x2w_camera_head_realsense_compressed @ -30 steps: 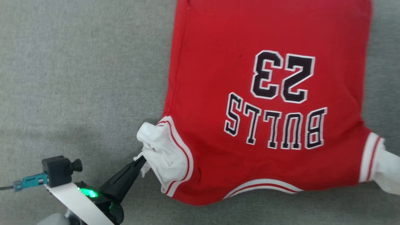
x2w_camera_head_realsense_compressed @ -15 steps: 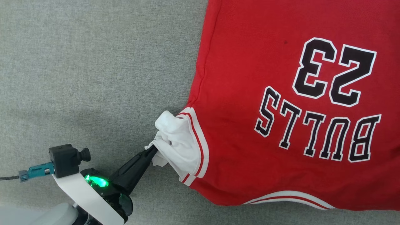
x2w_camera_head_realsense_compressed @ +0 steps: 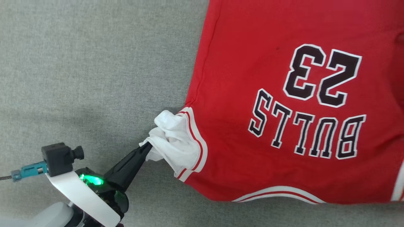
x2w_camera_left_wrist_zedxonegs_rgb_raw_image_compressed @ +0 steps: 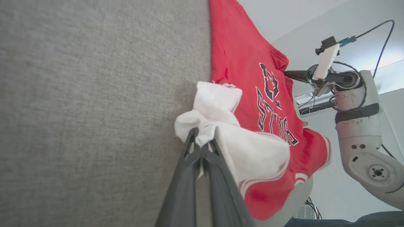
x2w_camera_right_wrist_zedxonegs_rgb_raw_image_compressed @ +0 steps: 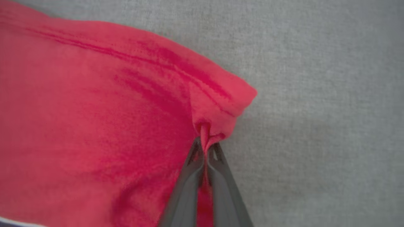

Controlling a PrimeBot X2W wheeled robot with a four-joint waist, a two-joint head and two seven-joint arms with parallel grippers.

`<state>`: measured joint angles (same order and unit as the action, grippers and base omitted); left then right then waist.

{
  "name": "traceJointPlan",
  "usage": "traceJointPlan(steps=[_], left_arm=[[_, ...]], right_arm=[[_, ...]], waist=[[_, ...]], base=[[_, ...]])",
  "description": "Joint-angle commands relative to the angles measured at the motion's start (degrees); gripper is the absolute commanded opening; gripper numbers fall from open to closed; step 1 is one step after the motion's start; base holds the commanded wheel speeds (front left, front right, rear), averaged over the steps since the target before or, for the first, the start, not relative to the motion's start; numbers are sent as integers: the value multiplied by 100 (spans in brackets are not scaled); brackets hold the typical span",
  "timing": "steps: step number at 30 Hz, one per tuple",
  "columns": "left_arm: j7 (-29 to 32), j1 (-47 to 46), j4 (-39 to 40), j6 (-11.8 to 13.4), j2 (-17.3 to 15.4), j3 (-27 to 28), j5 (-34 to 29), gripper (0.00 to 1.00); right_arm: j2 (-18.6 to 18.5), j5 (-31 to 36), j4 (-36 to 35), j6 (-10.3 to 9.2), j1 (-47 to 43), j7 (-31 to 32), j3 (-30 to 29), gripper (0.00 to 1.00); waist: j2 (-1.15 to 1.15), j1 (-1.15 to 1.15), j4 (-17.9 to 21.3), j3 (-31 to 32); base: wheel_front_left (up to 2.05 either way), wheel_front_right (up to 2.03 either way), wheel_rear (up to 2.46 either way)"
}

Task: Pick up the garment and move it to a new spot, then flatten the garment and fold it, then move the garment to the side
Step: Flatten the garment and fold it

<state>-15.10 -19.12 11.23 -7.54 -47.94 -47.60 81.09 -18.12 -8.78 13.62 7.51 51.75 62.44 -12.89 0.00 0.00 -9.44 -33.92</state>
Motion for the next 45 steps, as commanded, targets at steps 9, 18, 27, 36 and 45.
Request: traceJointPlan(steps=[9, 18, 27, 36, 45], left_arm=[[-4, 544, -239, 11, 27, 375, 15, 0], [-4, 1093, -476, 11, 63, 828, -44, 0], [-4, 1364, -468, 11, 146, 1078, -119, 0], [-4, 1421, -411, 11, 117, 1107, -170, 0], [-4, 1139, -320, 11, 206, 961, -214, 0]], right_arm=[[-492, -1228, -1382, -3, -2048, 271, 493, 0], [-331, -2047, -3231, -3, -4684, 889, 429, 0], [467, -2086, -4030, -3, -6413, 571, 866, 0], [637, -1963, -4000, -3, -6398, 44, 1075, 69], [182, -2588, -4594, -2, -5376, 469, -385, 100]], waist=[[0, 0, 416, 789], [0, 0, 754, 1280], [0, 0, 871, 1435], [0, 0, 930, 1420], [0, 0, 676, 1278]], base=[[0, 0, 0], [0, 0, 0], [0, 0, 0], [0, 0, 0], [0, 0, 0]])
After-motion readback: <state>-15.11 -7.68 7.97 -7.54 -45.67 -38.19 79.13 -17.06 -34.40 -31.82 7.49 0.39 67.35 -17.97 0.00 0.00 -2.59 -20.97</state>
